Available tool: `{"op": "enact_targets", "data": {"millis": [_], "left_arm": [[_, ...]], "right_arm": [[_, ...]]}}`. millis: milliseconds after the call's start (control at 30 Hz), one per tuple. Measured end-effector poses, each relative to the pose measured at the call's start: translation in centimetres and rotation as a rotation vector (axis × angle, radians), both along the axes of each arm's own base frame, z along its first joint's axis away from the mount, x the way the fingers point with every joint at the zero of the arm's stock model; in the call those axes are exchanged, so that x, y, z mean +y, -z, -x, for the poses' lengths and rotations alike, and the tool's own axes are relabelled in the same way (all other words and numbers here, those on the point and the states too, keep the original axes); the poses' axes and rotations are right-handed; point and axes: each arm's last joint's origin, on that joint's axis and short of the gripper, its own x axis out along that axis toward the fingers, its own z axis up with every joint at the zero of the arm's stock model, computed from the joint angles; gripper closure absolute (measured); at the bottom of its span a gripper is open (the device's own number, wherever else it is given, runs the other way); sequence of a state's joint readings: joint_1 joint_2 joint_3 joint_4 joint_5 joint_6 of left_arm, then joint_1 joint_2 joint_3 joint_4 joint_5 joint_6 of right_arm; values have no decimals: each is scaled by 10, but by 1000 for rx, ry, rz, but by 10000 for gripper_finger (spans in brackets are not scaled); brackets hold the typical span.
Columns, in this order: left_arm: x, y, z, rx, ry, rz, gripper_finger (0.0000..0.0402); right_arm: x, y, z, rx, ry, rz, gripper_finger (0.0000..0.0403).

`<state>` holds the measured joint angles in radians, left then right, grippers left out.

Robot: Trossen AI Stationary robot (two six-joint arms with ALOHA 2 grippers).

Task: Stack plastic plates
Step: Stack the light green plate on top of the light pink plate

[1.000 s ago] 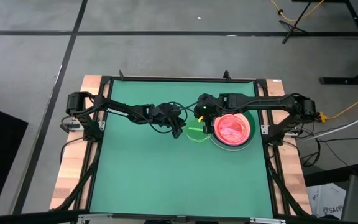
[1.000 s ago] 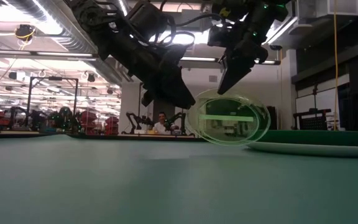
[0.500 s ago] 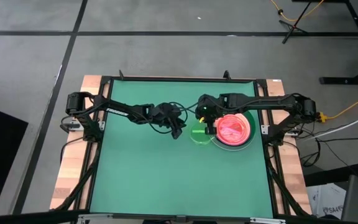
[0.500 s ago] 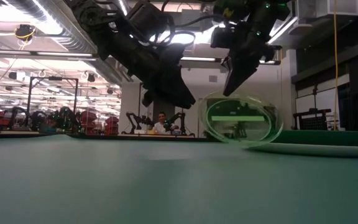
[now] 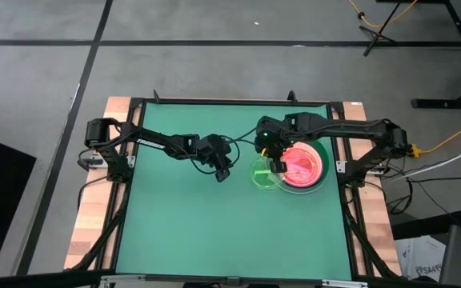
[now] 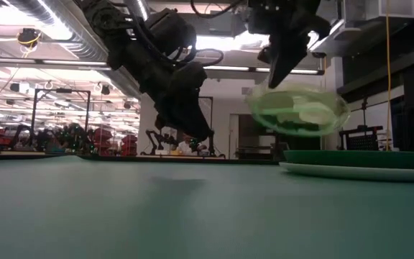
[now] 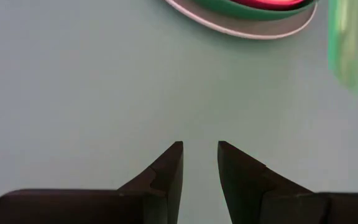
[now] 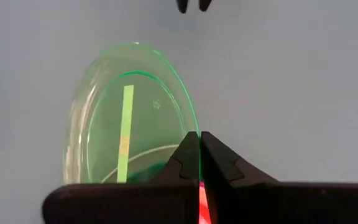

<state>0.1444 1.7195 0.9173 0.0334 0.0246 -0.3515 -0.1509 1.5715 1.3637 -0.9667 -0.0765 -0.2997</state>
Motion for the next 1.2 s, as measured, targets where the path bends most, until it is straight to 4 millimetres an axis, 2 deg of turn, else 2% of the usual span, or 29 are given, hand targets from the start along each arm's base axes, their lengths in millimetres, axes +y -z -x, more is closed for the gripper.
{"op": "enact_targets", "data": {"millis": [167,433,833,1000,1200], "left_arm": [[0,0,0,0,-4,-2,309],[0,0,0,-1,-5,-1,309],[0,0,0,-1,-8,-2,309],[0,0,0,-1,-8,-3,309],[0,0,0,-2,-9,-4,309]], "right_arm": [[-3,-11,7,58,-16,-27,403],[-19,-9,23,184,6,-48,403],[-61,-7,49,288,11,-93,403],[-76,6,62,346,50,-125,403],[-86,34,74,380,76,-160,403]]}}
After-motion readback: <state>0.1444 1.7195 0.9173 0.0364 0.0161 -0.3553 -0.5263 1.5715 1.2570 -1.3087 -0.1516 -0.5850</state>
